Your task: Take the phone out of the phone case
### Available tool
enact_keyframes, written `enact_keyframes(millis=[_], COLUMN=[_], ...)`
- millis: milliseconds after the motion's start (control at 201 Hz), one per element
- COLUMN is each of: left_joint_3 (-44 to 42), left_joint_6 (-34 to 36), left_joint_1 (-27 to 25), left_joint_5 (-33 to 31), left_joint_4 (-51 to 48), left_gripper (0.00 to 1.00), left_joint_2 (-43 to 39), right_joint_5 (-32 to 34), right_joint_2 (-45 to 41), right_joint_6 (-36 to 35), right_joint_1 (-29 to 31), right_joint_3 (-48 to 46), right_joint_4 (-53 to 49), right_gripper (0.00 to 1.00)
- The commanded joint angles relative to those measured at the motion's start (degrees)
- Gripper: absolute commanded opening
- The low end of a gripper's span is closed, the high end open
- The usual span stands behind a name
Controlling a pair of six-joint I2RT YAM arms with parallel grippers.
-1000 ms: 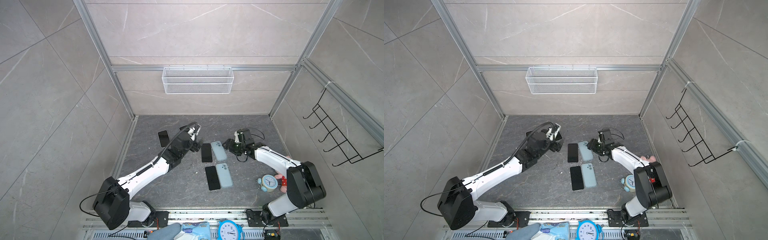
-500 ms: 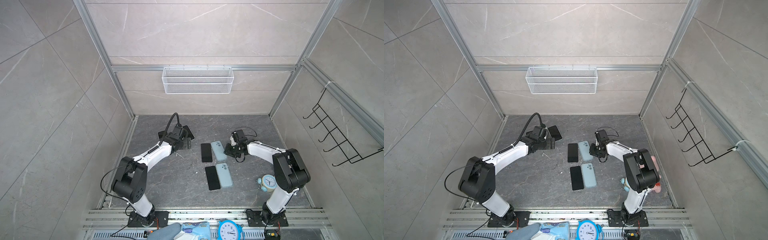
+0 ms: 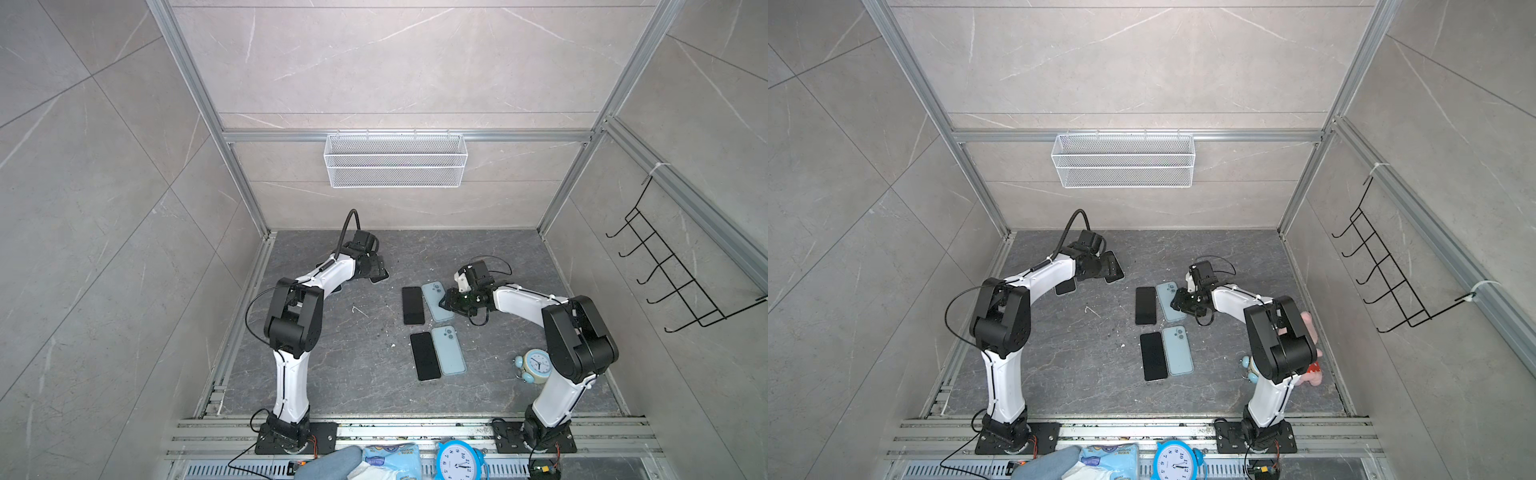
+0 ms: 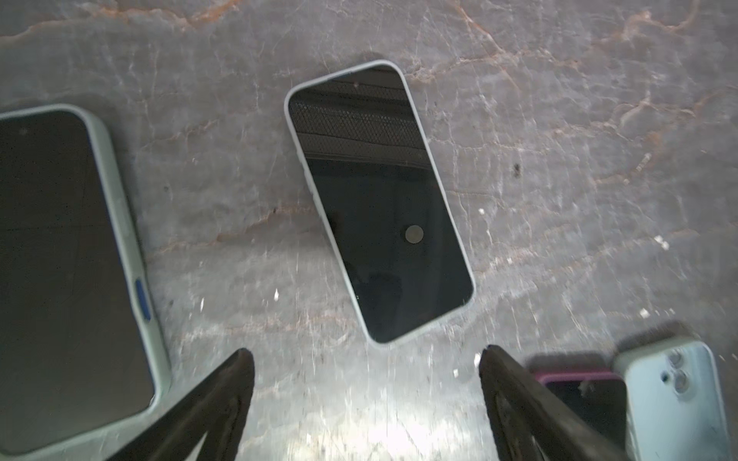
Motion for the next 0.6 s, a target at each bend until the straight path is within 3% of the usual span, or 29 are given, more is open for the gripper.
enact_keyframes(millis=[0, 389, 598], left_joint_3=[5.0, 17.5, 21.2], left_joint_6=[0.0, 1.2, 0.2], left_joint_1=[0.5, 0.7, 0.7], left_joint_5=[-1.9, -3.3, -2.2], left_joint_4=[-5.7, -10.2, -8.9], left_gripper=[0.91, 0.91, 0.91], left_joint_2=[3.4, 14.8, 17.9], right_joint_5=[-2.1, -6.6, -6.7], right_joint_2=[-0.7, -8.4, -13.2], right_joint_6=[-1.9, -2.2, -4.6], right_joint_1=[0.2, 0.7, 4.7], right_joint_3=[0.0, -1.2, 1.1], right_joint_4=[0.0, 0.1, -2.1], right_gripper=[0.55, 0.69, 0.8])
